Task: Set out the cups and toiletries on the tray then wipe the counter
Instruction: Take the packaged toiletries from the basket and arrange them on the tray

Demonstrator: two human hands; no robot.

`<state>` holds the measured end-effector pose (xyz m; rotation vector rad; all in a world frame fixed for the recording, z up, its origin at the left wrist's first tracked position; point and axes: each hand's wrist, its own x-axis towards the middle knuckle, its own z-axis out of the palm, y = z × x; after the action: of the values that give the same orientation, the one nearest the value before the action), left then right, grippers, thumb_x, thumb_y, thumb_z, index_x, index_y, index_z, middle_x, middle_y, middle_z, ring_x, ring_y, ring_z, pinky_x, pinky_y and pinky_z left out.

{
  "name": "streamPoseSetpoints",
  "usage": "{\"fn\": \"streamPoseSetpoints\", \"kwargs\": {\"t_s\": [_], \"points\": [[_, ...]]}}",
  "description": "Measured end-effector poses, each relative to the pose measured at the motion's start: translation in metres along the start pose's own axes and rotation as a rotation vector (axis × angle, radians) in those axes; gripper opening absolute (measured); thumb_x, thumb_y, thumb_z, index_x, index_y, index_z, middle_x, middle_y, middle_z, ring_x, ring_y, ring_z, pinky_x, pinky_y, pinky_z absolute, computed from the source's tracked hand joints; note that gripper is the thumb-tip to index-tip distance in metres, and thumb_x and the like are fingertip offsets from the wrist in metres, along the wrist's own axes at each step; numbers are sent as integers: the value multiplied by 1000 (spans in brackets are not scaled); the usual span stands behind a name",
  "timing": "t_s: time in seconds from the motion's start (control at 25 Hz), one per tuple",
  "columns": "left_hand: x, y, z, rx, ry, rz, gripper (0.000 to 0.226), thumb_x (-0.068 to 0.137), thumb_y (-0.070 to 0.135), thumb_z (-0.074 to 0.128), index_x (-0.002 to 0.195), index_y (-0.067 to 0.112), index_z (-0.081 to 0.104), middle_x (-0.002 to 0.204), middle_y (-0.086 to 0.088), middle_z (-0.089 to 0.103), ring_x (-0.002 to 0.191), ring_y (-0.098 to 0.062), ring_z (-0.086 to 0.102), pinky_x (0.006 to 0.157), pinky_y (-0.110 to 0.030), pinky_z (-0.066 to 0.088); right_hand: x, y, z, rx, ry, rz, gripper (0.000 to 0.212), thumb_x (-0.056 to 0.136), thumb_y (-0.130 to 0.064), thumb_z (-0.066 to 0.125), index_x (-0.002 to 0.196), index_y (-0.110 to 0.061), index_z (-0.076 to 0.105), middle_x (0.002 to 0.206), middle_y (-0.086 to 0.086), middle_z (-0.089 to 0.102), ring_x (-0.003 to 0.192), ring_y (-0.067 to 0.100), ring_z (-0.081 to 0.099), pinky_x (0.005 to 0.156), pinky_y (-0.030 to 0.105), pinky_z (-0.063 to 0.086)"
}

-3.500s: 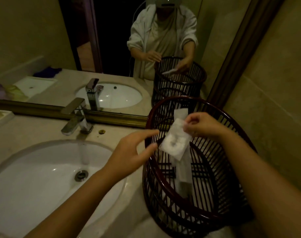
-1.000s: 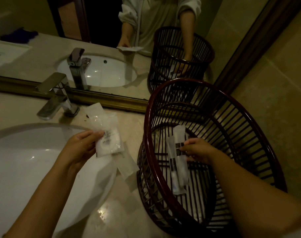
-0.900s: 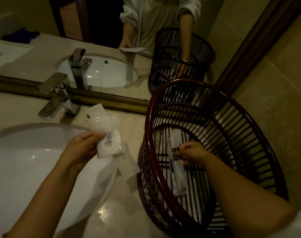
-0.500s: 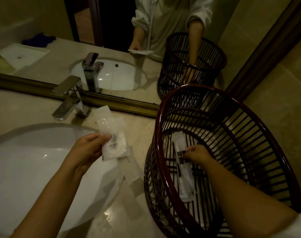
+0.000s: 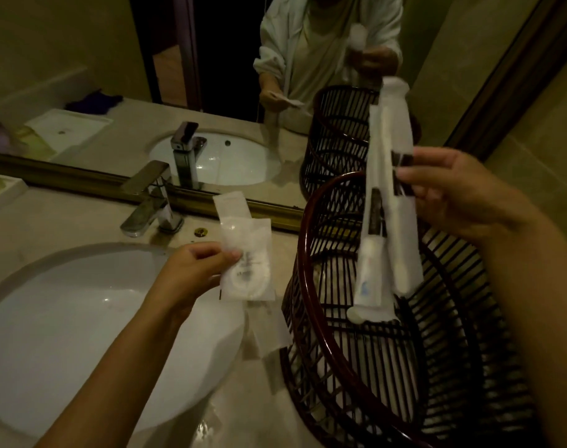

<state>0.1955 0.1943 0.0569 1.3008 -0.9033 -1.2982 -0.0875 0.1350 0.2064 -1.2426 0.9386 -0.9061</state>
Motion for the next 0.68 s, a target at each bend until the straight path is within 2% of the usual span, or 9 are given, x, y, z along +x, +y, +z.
{"fn": "streamPoseSetpoints", "kwargs": {"t_s": [0.16, 0.24, 0.4, 0.48, 0.56, 0.6, 0.68], "points": [[-23, 25, 5, 12, -47, 93, 4, 70, 19, 70, 71, 16, 72, 73, 1, 75, 71, -13, 71, 57, -19, 55, -1, 8, 66, 38, -145, 48, 33, 64, -4, 64, 97, -6, 65, 84, 6, 74, 79, 18, 72, 59, 23, 58], [-34, 34, 5, 2, -72, 116, 12, 60, 27, 70, 68, 20, 74, 74, 1, 75, 72, -13, 71, 57, -19, 55, -1, 20, 93, -38, -158, 71, 26, 72, 1, 64, 97, -5, 65, 87, 7, 72, 79, 17, 72, 64, 25, 59], [-44, 37, 1, -33, -71, 101, 14, 57, 30, 66, 65, 23, 74, 74, 4, 75, 73, -11, 71, 58, -19, 55, 0, 38, 125, -331, -52, 4, 12, 78, 0, 65, 84, -10, 67, 76, 2, 67, 71, 12, 69, 63, 25, 60], [-48, 37, -1, -90, -66, 85, 15, 61, 32, 65, 68, 23, 75, 77, 2, 75, 76, -13, 71, 58, -20, 54, 2, 47, 135, -487, 41, -53, 7, 77, -3, 68, 84, -3, 66, 72, 7, 60, 70, 18, 63, 71, 37, 59], [-52, 35, -2, -98, -55, 92, 23, 61, 41, 67, 73, 24, 75, 83, 0, 76, 81, -14, 71, 61, -24, 56, 5, 54, 141, -588, 100, -108, 15, 76, -6, 70, 84, 5, 63, 73, 15, 59, 72, 26, 61, 77, 48, 56], [-53, 34, -1, -54, -32, 112, 27, 59, 44, 68, 77, 24, 75, 85, 1, 76, 83, -14, 71, 65, -25, 56, 6, 57, 143, -620, 115, -130, 16, 75, -7, 71, 83, 4, 63, 72, 16, 60, 72, 28, 61, 77, 49, 56], [-53, 29, 2, 28, 44, 146, 27, 62, 37, 72, 85, 24, 73, 85, 4, 76, 82, -12, 71, 65, -26, 55, 8, 62, 146, -651, 127, -158, 13, 73, -9, 72, 81, -4, 62, 70, 6, 60, 69, 20, 60, 75, 44, 57]]}}
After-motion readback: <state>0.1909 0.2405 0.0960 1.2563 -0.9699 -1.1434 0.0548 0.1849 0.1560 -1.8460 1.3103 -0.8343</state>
